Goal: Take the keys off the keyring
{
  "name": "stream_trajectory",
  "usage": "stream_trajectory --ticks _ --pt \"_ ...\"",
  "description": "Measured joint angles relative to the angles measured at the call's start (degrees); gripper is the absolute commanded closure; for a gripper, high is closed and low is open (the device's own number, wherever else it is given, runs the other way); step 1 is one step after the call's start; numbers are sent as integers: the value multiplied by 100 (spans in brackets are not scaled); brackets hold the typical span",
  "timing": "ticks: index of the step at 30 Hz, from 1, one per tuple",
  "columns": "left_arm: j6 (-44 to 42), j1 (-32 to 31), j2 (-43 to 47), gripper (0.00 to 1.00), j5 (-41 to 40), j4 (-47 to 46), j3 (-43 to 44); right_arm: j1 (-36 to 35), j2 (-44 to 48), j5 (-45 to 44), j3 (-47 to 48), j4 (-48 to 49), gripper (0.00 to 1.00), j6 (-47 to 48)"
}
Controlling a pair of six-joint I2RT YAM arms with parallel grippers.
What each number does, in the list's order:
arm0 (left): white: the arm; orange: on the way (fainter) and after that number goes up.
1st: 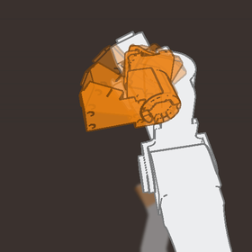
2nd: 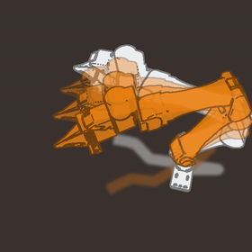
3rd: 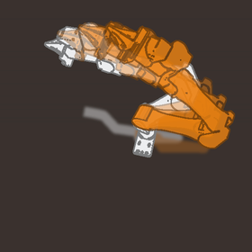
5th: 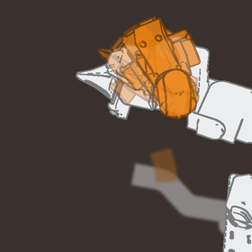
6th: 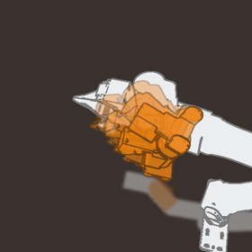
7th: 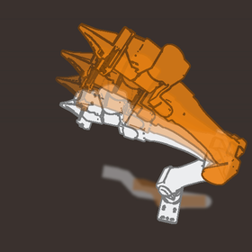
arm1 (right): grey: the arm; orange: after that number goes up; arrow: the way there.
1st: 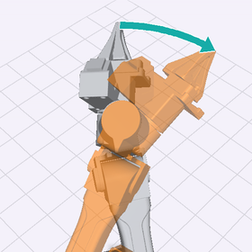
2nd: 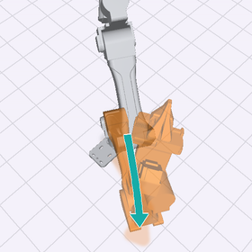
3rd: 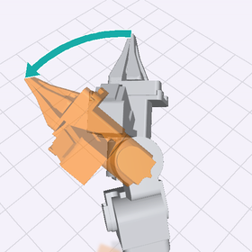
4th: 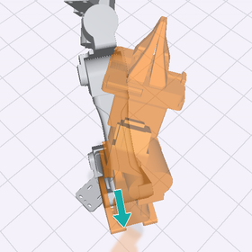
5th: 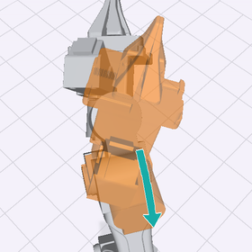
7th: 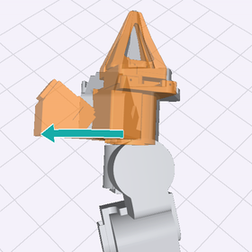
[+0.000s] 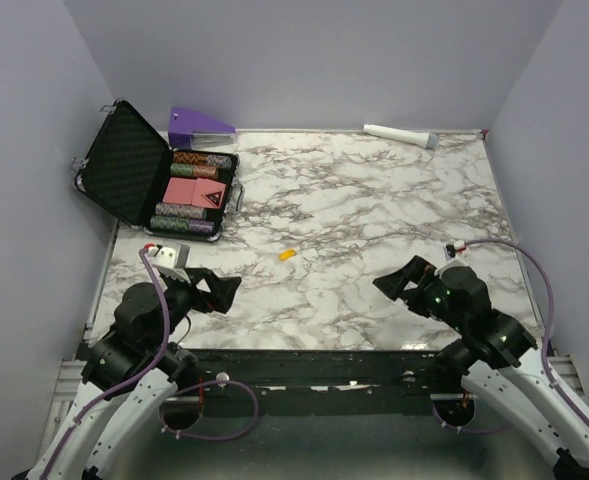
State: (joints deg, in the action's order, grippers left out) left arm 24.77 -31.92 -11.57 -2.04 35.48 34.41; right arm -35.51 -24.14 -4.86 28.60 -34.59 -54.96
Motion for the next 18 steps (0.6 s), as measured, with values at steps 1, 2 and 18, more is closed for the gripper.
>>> stream_trajectory --ticks 1,2,18 --pt "-7 -2 17 1 -33 -31 -11 0 138 -24 -7 -92 0 -59" --pt "-11 -2 17 1 -44 -44 -11 0 260 -48 -9 -190 0 -101" --pt "-15 -2 0 1 -122 -120 -15 0 1816 -382 -28 -1639 0 -669"
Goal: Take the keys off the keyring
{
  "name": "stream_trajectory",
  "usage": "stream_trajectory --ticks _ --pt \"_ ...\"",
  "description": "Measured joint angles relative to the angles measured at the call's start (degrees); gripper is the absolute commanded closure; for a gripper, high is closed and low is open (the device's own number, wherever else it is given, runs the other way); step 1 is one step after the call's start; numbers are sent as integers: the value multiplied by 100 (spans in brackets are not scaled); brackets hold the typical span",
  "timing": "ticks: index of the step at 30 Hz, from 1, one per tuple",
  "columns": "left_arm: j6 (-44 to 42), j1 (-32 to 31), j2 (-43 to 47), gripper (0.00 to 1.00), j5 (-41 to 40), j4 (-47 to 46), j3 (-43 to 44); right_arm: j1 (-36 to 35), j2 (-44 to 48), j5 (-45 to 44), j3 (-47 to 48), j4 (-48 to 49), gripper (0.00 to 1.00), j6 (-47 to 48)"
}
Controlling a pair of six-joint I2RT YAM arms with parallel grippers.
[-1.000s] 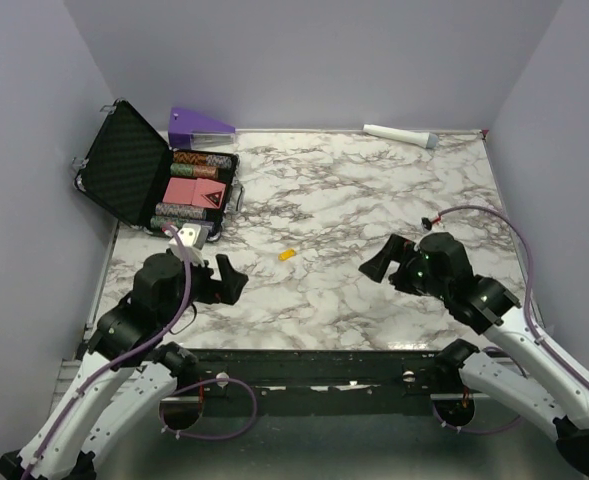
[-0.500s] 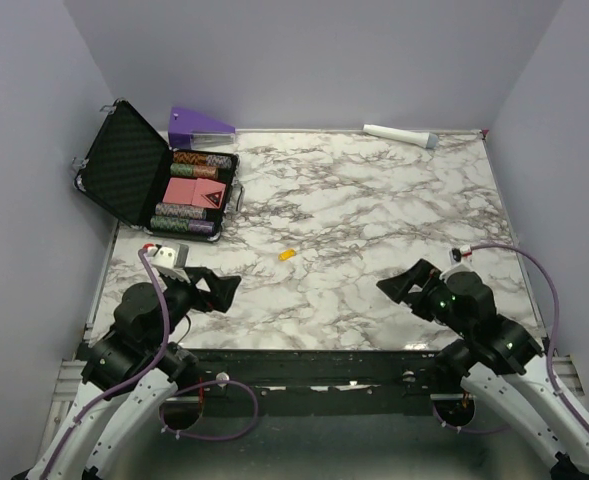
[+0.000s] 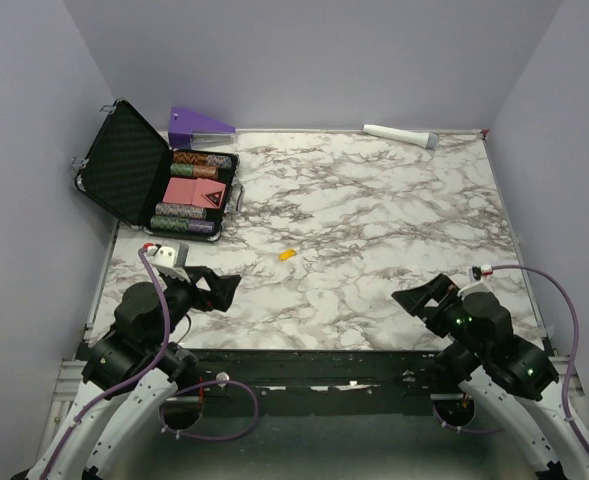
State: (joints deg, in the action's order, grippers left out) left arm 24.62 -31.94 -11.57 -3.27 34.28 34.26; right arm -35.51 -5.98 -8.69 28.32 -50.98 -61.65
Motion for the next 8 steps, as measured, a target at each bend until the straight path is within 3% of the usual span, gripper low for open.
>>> stream_trajectory --ticks 8 --pt "0 0 -7 1 0 2 0 0 127 -92 0 -205 0 -142"
